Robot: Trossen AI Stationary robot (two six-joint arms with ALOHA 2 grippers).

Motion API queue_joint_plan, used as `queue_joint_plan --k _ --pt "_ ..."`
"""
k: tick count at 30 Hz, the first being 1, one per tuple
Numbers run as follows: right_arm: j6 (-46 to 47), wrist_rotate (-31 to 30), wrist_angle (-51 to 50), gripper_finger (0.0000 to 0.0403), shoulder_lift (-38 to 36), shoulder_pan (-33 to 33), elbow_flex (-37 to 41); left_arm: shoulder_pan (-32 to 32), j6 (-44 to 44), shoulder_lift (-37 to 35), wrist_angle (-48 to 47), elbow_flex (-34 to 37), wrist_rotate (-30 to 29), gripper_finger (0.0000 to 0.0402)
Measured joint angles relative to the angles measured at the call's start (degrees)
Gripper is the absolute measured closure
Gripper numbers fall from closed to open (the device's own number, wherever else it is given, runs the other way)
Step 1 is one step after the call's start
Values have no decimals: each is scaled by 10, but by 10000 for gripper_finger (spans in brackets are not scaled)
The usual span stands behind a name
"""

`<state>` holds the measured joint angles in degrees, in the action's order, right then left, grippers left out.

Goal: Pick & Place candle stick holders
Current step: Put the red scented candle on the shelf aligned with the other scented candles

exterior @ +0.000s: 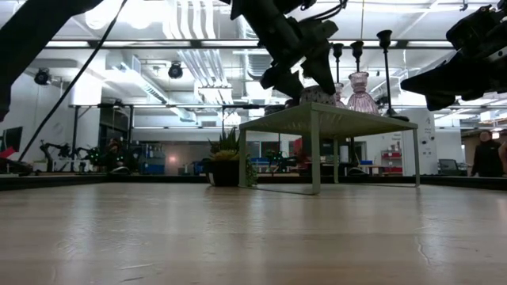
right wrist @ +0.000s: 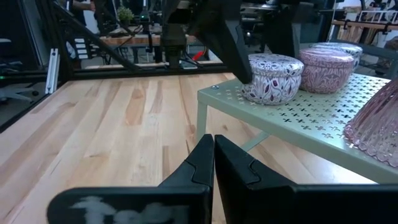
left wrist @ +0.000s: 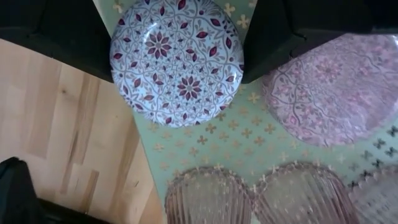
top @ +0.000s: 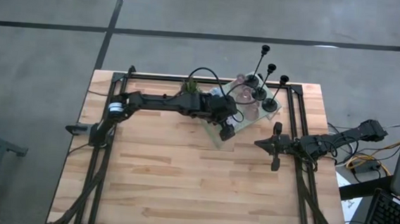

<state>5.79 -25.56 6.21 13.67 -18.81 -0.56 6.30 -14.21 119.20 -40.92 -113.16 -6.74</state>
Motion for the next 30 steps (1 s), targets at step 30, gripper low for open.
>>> queue_joint_plan --k 30 --pt "-2 0 0 394 0 0 0 -32 34 -57 -65 45 -26 205"
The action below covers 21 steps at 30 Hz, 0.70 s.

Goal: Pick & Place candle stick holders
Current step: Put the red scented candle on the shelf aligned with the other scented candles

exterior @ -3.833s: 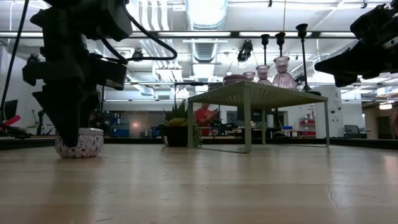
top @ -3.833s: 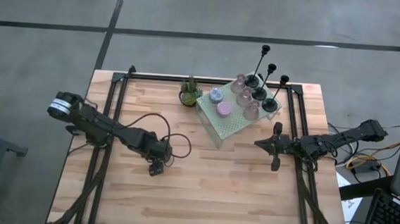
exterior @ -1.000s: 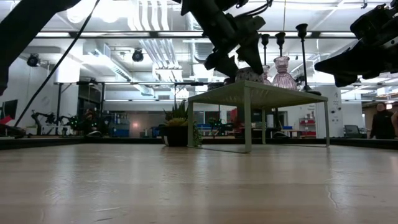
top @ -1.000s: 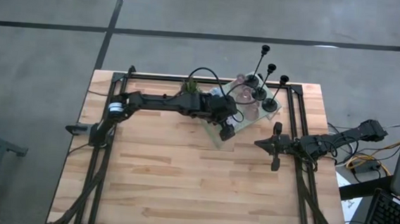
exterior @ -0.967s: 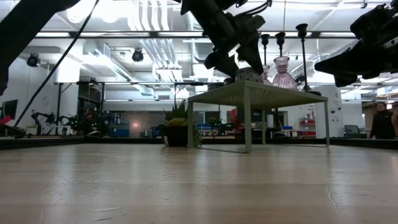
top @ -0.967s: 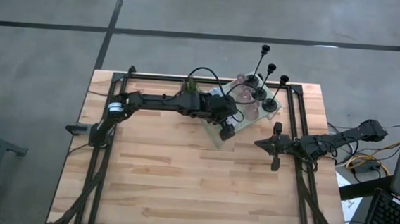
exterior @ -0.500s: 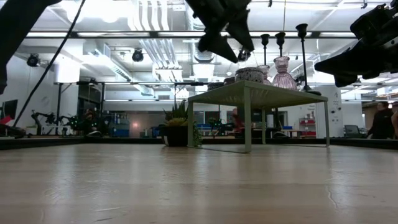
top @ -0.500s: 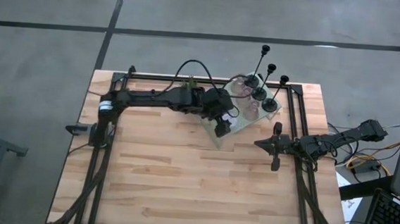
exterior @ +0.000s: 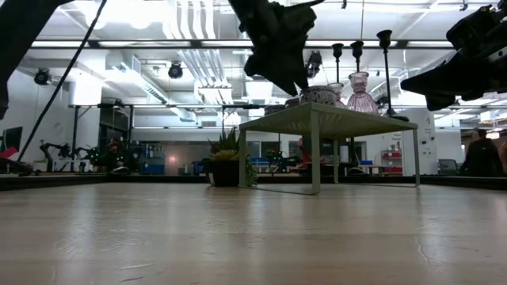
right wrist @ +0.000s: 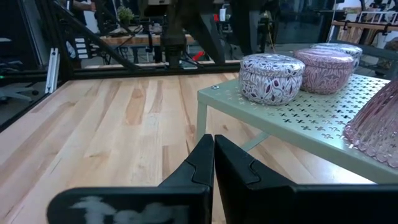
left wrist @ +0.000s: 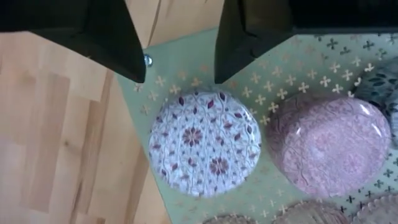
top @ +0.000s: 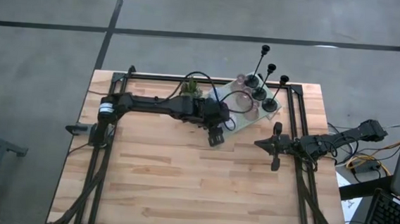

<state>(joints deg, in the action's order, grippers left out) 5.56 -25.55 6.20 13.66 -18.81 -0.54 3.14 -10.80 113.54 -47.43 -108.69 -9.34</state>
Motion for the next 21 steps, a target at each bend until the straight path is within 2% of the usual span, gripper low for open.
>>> queue_joint_plan --k 6,11,21 --pt "0 0 0 394 0 0 0 1 5 0 33 39 0 234" --pt "2 0 0 394 0 0 0 1 22 -1 74 39 -21 235" --pt "0 0 0 394 0 0 0 4 23 -1 98 41 -57 236"
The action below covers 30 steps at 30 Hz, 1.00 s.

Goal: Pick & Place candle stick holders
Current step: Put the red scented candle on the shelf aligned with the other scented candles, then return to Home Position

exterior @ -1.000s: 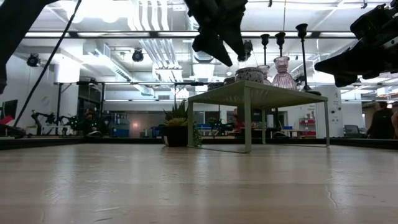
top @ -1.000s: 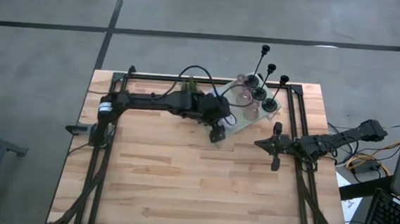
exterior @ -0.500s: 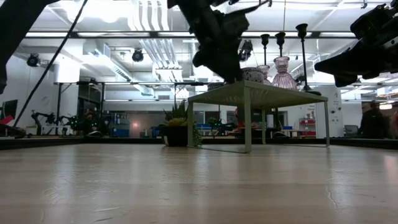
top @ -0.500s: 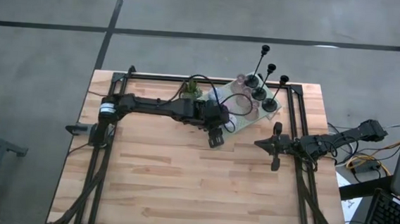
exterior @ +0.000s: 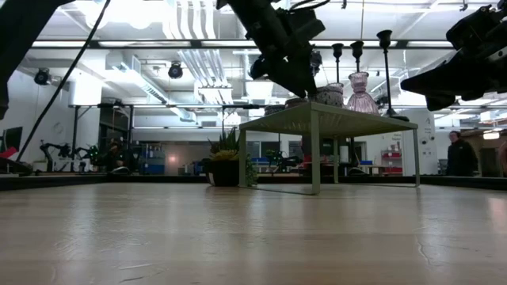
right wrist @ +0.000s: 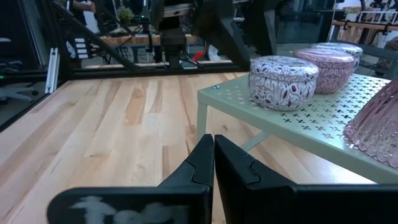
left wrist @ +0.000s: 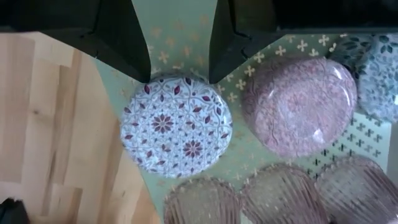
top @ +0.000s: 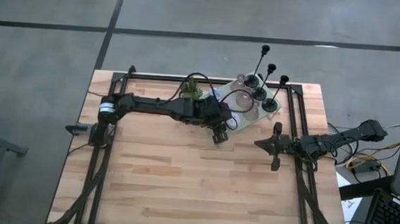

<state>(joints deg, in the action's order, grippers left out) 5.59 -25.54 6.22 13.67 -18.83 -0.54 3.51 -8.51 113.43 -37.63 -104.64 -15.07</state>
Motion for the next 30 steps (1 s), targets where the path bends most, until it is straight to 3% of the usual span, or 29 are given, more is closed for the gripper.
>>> queue_joint_plan --k 12,19,23,26,30 --pt "0 0 0 394 0 0 0 -18 12 -15 -47 0 0 247" --pt "0 0 0 394 0 0 0 -59 43 -23 -27 15 5 331" --pt "2 0 0 394 0 0 0 -73 57 -60 59 90 57 391" --pt "0 0 0 394 0 0 0 -80 57 -114 150 186 99 393" --pt "2 0 1 394 1 0 0 -92 59 -213 285 331 100 395"
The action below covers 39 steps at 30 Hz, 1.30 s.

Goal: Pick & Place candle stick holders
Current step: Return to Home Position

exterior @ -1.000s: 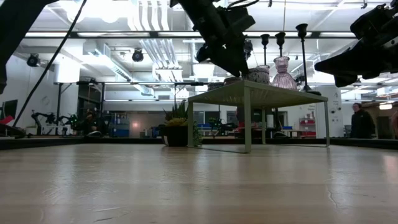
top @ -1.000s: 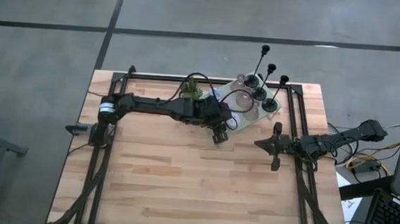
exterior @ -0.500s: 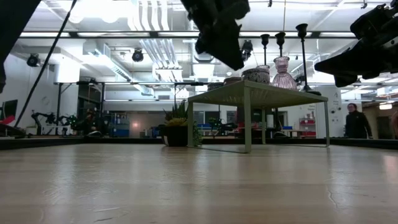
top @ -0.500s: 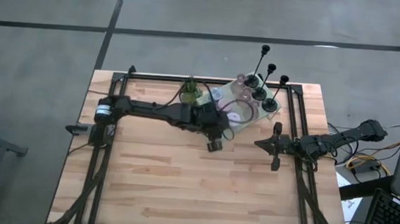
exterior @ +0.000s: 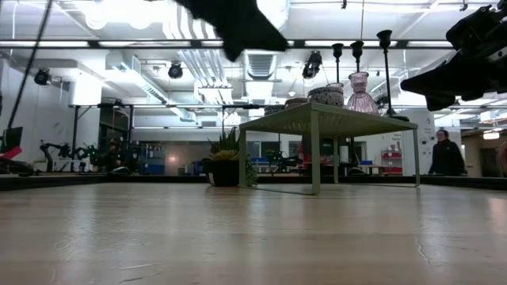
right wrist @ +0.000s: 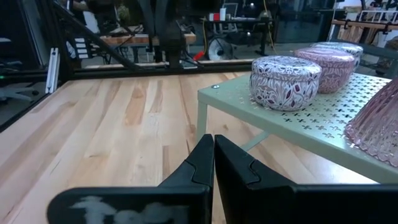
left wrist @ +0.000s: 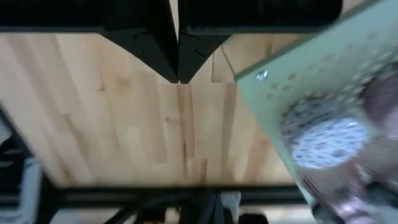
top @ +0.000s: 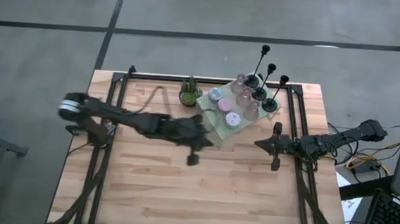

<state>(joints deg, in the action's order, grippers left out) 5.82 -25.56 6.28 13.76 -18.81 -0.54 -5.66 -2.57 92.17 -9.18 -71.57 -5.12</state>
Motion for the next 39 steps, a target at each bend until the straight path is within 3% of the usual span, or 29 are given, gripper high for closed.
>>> queue_joint_plan --k 7,12,17,19,32,39 --pt "0 0 -1 394 2 0 0 -5 -1 -197 109 225 -10 389" --pt "-1 0 -1 394 3 0 0 -4 -71 -303 208 368 -97 383" --pt "-3 0 -1 394 3 0 0 -5 -25 -376 302 494 -63 385" --pt "-2 0 -1 394 3 0 0 -4 -30 -399 332 533 -78 385" --pt "-11 -14 33 394 -2 0 0 -2 -15 -572 352 642 -77 385" --pt "11 47 7 394 -21 0 0 -2 -14 -655 344 695 -57 385"
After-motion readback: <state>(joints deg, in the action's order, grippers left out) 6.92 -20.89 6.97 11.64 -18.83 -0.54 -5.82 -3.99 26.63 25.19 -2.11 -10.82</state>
